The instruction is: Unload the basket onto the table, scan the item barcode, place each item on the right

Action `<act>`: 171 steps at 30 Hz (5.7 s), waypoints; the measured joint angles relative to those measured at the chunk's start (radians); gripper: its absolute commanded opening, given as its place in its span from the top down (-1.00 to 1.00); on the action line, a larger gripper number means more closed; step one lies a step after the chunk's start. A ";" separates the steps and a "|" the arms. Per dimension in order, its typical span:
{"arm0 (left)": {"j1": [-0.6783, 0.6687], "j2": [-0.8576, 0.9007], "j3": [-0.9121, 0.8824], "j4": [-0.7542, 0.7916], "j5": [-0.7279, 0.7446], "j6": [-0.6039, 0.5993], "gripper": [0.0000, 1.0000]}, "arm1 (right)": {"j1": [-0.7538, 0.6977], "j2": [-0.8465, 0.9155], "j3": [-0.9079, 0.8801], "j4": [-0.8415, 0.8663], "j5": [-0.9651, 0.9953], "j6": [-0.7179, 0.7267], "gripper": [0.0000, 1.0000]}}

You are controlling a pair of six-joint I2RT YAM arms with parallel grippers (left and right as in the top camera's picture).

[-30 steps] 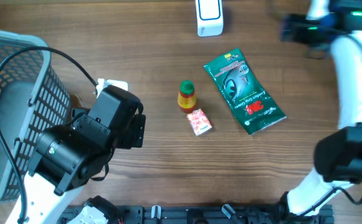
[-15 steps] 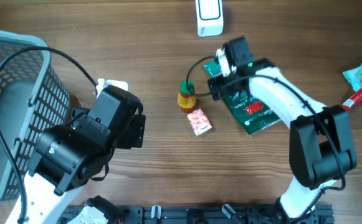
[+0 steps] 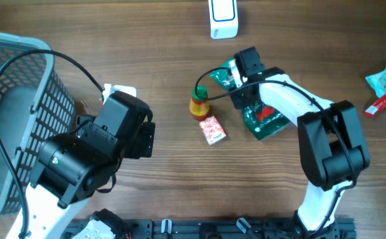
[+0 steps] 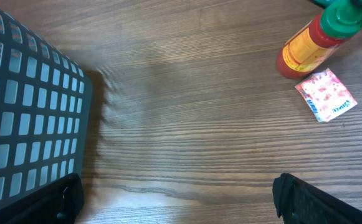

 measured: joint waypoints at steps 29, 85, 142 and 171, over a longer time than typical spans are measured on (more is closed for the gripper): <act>0.000 0.000 0.000 0.000 0.000 0.000 -1.00 | -0.199 -0.513 0.080 -0.660 -1.325 -0.086 0.91; 0.126 -0.040 -0.003 0.570 0.576 -0.401 -1.00 | -0.148 -0.798 0.077 -0.976 -1.166 -0.261 0.91; 0.130 -0.313 -1.067 2.456 0.784 -0.978 -1.00 | 0.091 -0.799 0.073 0.092 -1.424 1.096 0.91; 0.132 -0.270 -1.070 2.747 0.830 -1.026 -0.88 | 0.117 -0.799 0.073 0.027 -1.391 1.061 0.91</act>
